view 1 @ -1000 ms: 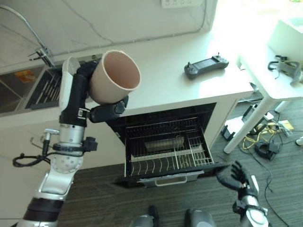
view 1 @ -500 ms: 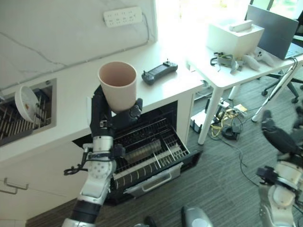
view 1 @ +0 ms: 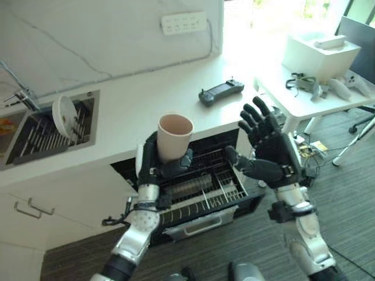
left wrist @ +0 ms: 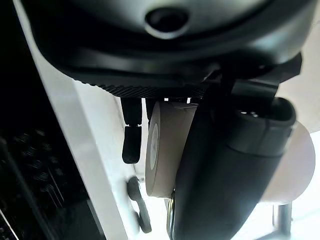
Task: Place the dishes in the dishwasher.
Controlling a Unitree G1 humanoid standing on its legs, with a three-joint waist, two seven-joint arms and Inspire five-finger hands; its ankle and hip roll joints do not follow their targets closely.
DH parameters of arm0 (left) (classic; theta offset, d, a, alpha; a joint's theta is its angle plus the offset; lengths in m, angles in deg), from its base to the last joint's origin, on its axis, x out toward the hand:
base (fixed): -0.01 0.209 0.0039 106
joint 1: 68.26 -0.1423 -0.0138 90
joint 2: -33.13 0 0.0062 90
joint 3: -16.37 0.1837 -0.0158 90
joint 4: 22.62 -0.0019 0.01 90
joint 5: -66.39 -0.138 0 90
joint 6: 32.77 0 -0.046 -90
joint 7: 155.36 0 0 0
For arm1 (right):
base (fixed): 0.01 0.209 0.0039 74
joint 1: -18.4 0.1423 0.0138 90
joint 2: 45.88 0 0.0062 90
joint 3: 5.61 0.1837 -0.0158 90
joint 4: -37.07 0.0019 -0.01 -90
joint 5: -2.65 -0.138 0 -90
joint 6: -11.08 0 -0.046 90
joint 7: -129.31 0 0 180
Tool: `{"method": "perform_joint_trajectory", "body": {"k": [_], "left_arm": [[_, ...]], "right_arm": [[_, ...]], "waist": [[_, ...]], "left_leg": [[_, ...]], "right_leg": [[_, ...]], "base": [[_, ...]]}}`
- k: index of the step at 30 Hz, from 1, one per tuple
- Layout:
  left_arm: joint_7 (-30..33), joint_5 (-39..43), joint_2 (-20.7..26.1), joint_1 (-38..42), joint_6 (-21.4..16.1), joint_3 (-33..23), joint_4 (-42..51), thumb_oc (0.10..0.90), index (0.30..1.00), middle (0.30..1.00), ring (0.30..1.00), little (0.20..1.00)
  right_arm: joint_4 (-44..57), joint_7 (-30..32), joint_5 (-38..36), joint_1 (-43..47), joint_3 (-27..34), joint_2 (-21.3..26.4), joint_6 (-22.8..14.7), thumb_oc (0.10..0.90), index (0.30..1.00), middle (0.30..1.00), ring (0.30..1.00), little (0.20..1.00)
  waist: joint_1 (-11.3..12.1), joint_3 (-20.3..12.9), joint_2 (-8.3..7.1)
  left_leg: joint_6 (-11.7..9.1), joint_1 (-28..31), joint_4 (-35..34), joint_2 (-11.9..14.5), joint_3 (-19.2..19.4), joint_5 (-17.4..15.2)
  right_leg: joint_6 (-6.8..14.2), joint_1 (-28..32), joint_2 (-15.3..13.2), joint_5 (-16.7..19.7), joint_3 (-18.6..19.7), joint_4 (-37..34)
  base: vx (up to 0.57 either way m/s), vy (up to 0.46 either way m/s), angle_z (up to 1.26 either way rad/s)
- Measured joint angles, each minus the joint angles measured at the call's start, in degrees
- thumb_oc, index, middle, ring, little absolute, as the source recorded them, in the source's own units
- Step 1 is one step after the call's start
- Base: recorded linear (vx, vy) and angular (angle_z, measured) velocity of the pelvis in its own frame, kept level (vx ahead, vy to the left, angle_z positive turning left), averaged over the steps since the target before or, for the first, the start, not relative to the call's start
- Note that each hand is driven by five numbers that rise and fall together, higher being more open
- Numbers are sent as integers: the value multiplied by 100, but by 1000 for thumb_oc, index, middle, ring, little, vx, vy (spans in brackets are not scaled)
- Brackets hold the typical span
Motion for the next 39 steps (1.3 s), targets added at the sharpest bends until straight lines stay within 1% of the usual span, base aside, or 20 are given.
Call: {"method": "perform_joint_trajectory", "body": {"k": [2, 4, 5, 6, 8, 10, 12, 15, 16, 18, 20, 27, 35, 37, 39], "left_arm": [[337, -292, -18, 64, -7, 109, -83, 400, 300, 300, 300, 300], [521, -551, -60, 69, -40, 109, -81, 400, 300, 300, 300, 300], [715, -756, -63, 68, -93, 109, -75, 400, 300, 300, 300, 300], [842, -882, -62, 70, -165, 108, -76, 400, 300, 300, 300, 300], [1097, -1093, -60, 91, -230, 110, -77, 400, 300, 300, 300, 300], [1270, -1318, -103, 196, -302, 153, -80, 400, 300, 300, 300, 300], [1479, -1512, -110, 231, -421, 191, -112, 400, 300, 300, 300, 300], [1591, -1616, -126, 260, -536, 221, -184, 400, 300, 300, 300, 300], [1625, -1656, -123, 259, -539, 220, -195, 400, 300, 300, 300, 300], [1622, -1673, -120, 260, -544, 223, -196, 400, 300, 300, 300, 300], [1616, -1672, -119, 260, -544, 233, -196, 400, 300, 300, 300, 300], [1559, -1669, -119, 259, -544, 234, -199, 400, 300, 300, 300, 300], [1554, -1657, -140, 280, -543, 399, -356, 400, 300, 300, 300, 300], [1555, -1662, -151, 284, -542, 408, -410, 400, 300, 300, 300, 300], [1559, -1662, -160, 283, -510, 416, -497, 400, 300, 300, 300, 300]], "right_arm": [[-3, 47, 0, 309, -290, -53, 76, 800, 900, 900, 900, 900], [-3, 45, -53, 379, -332, -228, 176, 800, 900, 900, 900, 900], [-9, 89, -231, 383, -362, -422, 283, 800, 900, 900, 900, 900], [-20, 164, -282, 387, -373, -500, 373, 800, 900, 900, 900, 900], [-39, 279, -278, 415, -456, -494, 482, 800, 900, 900, 900, 900], [-50, 373, -282, 463, -504, -500, 662, 800, 900, 900, 900, 900], [-220, 429, -406, 712, -705, -557, 834, 800, 900, 900, 900, 900], [-495, 504, -437, 948, -858, -673, 1096, 800, 900, 900, 900, 900], [-504, 515, -455, 943, -885, -689, 1126, 800, 900, 900, 900, 900], [-504, 514, -498, 945, -930, -671, 1242, 800, 900, 900, 900, 900], [-504, 511, -496, 947, -938, -668, 1384, 800, 900, 900, 900, 900], [-504, 508, -492, 1068, -1037, -653, 1698, 800, 900, 900, 900, 900], [-505, 615, -367, 1279, -1192, -656, 1765, 800, 900, 900, 900, 900], [-505, 660, -166, 1300, -1194, -657, 1773, 800, 900, 900, 900, 900], [-505, 674, -146, 1348, -1199, -657, 1772, 800, 900, 900, 900, 900]], "waist": [[44, -8, -46], [80, -25, -101], [169, -58, -151], [175, -70, -173], [207, -72, -175], [313, -73, -177], [310, -74, -178], [352, -85, -181], [366, -85, -181], [457, -95, -183], [477, -106, -191], [480, -130, -194], [494, -140, -193], [502, -140, -193], [510, -140, -193]], "left_leg": [[-3, -3, -2, -6, -69, 14], [-2, 4, 2, -14, -129, 23], [-1, -2, -2, -13, -159, 21], [-4, -9, 2, -28, -213, 22], [-2, -12, 6, -38, -248, 22], [-1, -15, 27, -38, -296, 22], [-2, -29, 65, -38, -387, 22], [-9, -36, 101, -40, -462, 9], [-9, -56, 106, -47, -499, 9], [-6, -112, 143, -54, -547, 7], [5, -125, 187, -57, -560, -4], [14, -133, 225, -68, -572, -17], [19, -134, 243, -77, -583, -20], [19, -132, 244, -79, -587, -19], [19, -132, 243, -79, -587, -19]], "right_leg": [[33, 28, -9, -35, -52, 0], [14, 81, -30, -50, -106, -5], [-9, 101, -47, -75, -156, 13], [-15, 113, -49, -75, -181, 8], [-15, 144, -57, -74, -206, 4], [-17, 202, -58, -72, -240, 12], [-25, 254, -69, -79, -327, 7], [-37, 300, -88, -111, -410, 32], [-33, 300, -95, -119, -433, 41], [-37, 289, -114, -128, -482, 69], [-38, 289, -129, -152, -497, 109], [-40, 287, -150, -166, -501, 147], [-40, 292, -154, -165, -503, 150], [-40, 292, -154, -165, -502, 149], [-40, 292, -154, -165, -502, 149]], "base": [[5, -33, 19], [13, -30, 22], [18, -40, 19], [14, -30, 17], [14, -35, 11], [18, -30, 10], [27, -17, 20], [23, -9, 17], [19, -7, 14], [15, -4, 12], [11, -1, 7], [2, 0, 1], [0, 0, 0], [0, 0, 0], [0, 0, 0]]}}
